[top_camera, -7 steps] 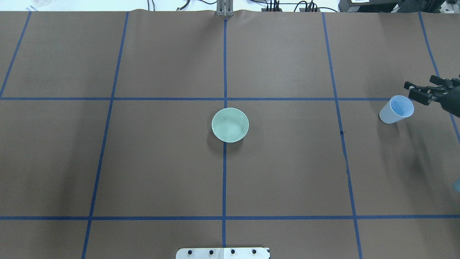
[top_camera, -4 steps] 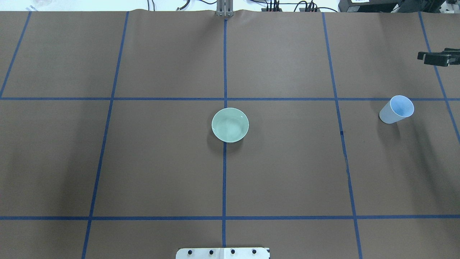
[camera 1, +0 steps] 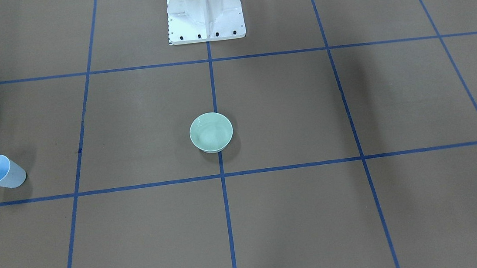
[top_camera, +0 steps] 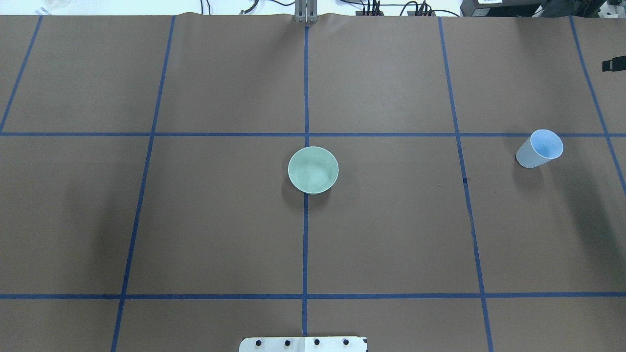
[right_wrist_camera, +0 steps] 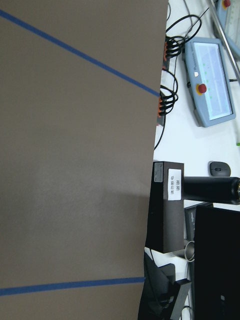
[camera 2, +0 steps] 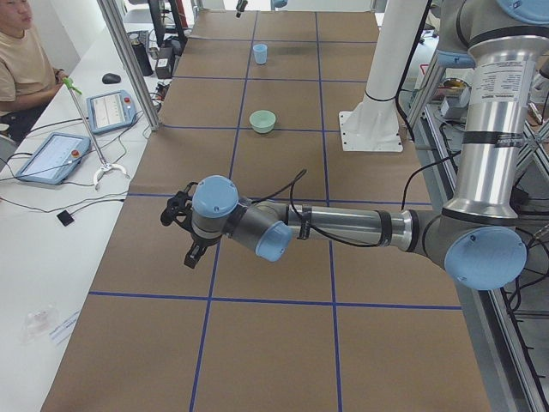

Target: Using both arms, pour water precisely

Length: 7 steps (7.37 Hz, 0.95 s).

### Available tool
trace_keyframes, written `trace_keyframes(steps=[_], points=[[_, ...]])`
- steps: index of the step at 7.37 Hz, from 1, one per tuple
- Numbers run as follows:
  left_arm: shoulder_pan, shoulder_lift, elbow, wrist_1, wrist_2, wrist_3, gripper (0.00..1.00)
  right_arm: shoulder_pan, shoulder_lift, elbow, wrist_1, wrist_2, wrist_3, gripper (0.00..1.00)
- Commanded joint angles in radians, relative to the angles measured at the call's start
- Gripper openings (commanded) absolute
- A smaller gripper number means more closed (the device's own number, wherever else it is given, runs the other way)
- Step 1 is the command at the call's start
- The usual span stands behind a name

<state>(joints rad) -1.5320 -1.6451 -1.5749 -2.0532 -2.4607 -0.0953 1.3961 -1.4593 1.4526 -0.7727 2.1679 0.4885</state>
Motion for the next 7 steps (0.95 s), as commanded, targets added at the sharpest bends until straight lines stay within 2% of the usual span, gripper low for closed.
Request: trace_keyframes(steps=[1,3,5,7], points=[[0.14,-0.044,-0.074,-0.019,0.012,-0.284,1.0,0.079,0.002,-0.003,-0.245,0.055,-0.239,1.0],[0.272,-0.128,-0.093,-0.019,0.016,-0.49,1.0,0.125,0.008,-0.003,-0.47,0.082,-0.466,1.0],[0.434,-0.224,-0.091,-0.012,0.167,-0.703,1.0,0.159,-0.001,-0.007,-0.642,0.089,-0.6,1.0],[0.57,-0.303,-0.091,0.001,0.241,-0.948,1.0,0.172,-0.057,-0.018,-0.649,0.101,-0.602,1.0]])
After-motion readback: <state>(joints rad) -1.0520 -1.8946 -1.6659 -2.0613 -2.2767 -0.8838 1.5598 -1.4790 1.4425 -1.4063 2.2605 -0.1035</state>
